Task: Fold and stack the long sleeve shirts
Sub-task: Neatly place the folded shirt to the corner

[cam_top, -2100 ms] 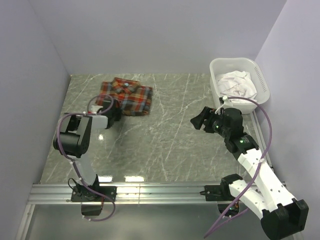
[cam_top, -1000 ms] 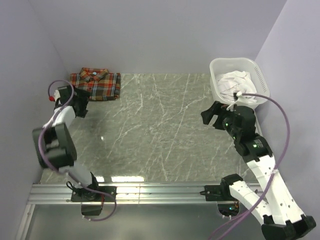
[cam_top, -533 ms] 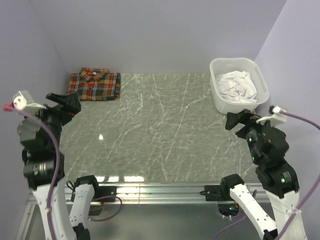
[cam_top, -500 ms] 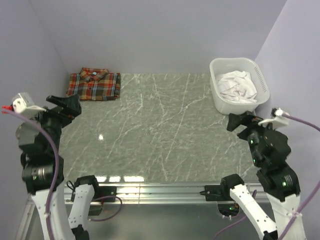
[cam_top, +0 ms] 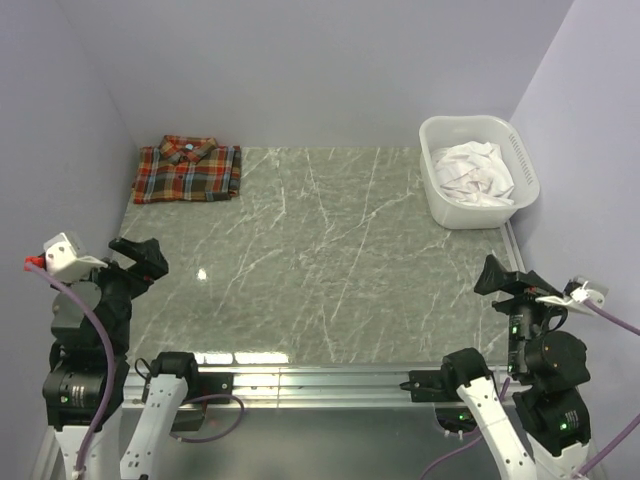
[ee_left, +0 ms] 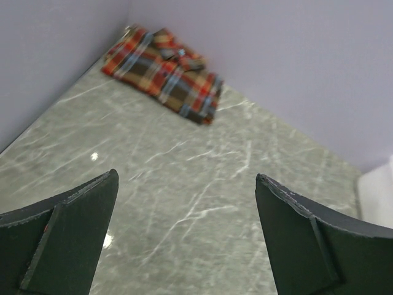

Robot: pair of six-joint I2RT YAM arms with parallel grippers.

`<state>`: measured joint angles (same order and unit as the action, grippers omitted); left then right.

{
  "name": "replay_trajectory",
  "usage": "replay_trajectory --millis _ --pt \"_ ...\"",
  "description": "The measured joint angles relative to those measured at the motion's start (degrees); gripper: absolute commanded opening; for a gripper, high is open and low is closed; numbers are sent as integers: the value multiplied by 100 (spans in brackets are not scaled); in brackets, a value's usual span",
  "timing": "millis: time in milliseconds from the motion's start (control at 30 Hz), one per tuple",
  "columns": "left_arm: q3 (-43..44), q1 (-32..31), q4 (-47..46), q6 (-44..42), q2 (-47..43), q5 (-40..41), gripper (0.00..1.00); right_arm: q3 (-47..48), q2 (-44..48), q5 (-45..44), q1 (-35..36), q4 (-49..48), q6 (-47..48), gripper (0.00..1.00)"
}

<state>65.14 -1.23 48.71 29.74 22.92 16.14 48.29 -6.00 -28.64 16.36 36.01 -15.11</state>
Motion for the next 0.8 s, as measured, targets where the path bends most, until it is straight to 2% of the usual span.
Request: replay_trajectory --millis 233,800 --pt "-494 -68 94 0 -22 328 99 -282 229 -46 0 -83 -2 100" --pt "-498 -122 87 -9 -22 330 99 -286 120 -4 0 -223 -22 100"
